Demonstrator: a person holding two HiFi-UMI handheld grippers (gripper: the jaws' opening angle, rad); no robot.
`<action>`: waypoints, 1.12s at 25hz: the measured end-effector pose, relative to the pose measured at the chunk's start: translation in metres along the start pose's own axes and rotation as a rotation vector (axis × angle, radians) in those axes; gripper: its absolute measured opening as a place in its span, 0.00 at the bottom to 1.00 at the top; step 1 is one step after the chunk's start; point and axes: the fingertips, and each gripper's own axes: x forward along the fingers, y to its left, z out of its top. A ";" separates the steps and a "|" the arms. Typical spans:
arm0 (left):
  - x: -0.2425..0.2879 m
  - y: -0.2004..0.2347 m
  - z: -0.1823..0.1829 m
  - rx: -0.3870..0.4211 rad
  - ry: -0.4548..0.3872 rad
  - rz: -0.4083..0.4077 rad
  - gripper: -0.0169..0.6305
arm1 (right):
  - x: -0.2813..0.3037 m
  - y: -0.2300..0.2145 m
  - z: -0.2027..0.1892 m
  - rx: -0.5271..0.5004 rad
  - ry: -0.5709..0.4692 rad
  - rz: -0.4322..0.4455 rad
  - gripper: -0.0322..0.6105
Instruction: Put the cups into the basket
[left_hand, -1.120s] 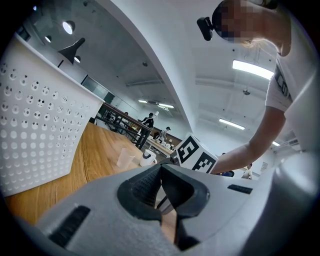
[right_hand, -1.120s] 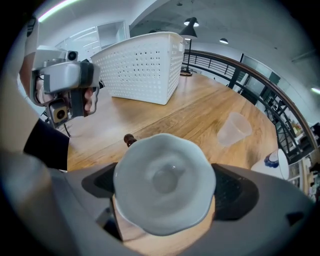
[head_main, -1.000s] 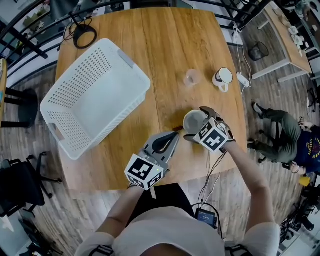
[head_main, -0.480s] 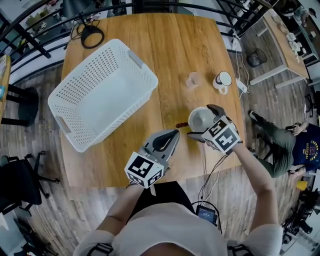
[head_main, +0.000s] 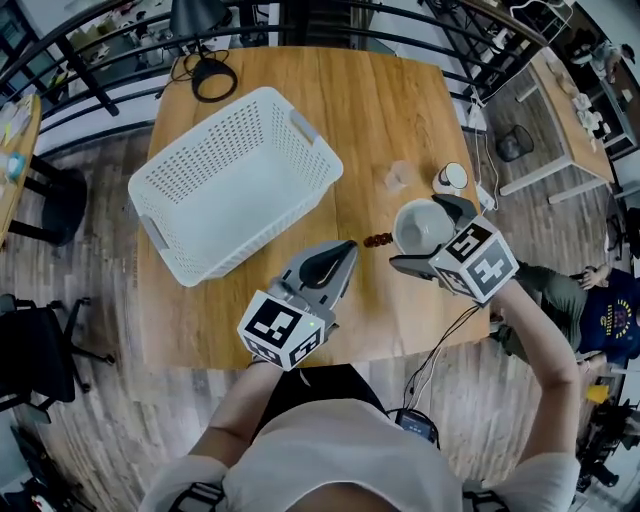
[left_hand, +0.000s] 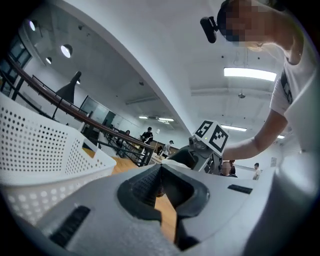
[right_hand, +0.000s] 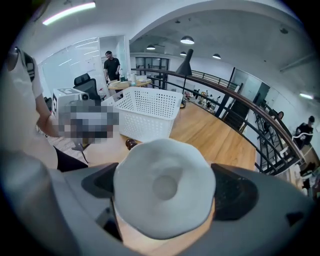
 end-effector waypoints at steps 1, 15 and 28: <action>-0.003 0.006 0.011 0.021 -0.017 0.008 0.04 | -0.005 0.001 0.010 -0.005 -0.008 0.002 0.92; -0.056 0.093 0.119 0.150 -0.179 0.239 0.04 | -0.015 0.003 0.144 -0.213 -0.060 0.000 0.92; -0.122 0.157 0.142 0.175 -0.214 0.426 0.04 | 0.057 0.040 0.242 -0.392 -0.097 0.105 0.92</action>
